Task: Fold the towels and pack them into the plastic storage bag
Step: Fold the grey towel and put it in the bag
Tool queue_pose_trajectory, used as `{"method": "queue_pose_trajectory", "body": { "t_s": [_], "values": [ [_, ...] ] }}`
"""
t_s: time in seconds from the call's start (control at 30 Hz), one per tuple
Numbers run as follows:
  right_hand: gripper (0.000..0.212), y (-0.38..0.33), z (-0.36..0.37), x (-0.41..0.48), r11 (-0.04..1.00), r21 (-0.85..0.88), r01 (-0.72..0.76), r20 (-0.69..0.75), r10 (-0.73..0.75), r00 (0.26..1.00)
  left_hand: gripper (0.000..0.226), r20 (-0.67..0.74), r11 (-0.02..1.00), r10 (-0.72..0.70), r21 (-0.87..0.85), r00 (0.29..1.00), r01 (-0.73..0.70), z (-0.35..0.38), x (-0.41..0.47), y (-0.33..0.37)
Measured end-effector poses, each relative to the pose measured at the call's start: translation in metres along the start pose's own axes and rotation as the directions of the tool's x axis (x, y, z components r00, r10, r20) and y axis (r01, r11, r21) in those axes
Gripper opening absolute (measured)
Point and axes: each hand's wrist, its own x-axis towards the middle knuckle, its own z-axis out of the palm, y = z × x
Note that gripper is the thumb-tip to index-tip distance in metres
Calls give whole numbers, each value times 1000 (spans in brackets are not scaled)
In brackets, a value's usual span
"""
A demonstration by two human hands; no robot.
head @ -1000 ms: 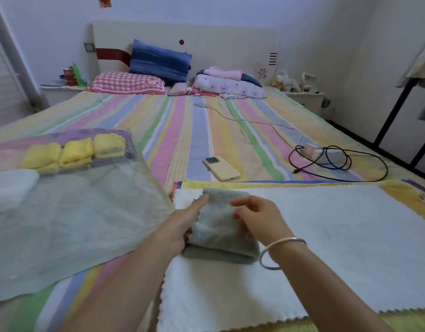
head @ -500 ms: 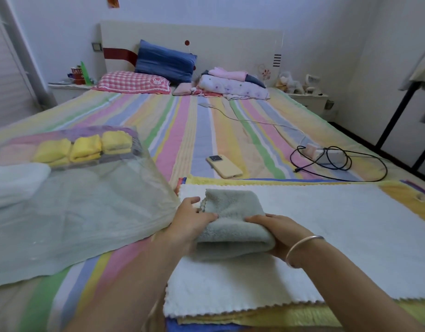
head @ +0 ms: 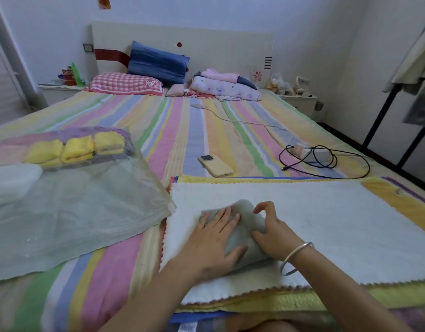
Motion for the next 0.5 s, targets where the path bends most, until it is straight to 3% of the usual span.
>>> {"method": "queue_pose_trajectory", "body": {
  "t_s": [0.1, 0.17, 0.27, 0.4, 0.5],
  "values": [
    [39, -7, 6, 2, 989, -141, 45, 17, -43, 999, 88, 37, 998, -12, -64, 999, 14, 1, -2, 1],
    [45, -15, 8, 5, 985, -174, 9, 60, 2, 998, 93, -11, 970, -38, -240, 999, 34, -1, -4, 1],
    [43, -34, 14, 4, 962, -267, -56, 30, 67, 997, 69, -191, 755, -210, -655, 959, 35, -11, -18, -4],
    [110, -73, 33, -6, 812, -553, -186, -38, 198, 979, 35, -367, 721, -380, -693, 849, 24, -26, -50, -19],
    [106, -91, 44, -7, 695, -686, -213, -52, 245, 968, 30, -395, 724, -414, -689, 820, 33, -32, -73, -28]
  ]
}}
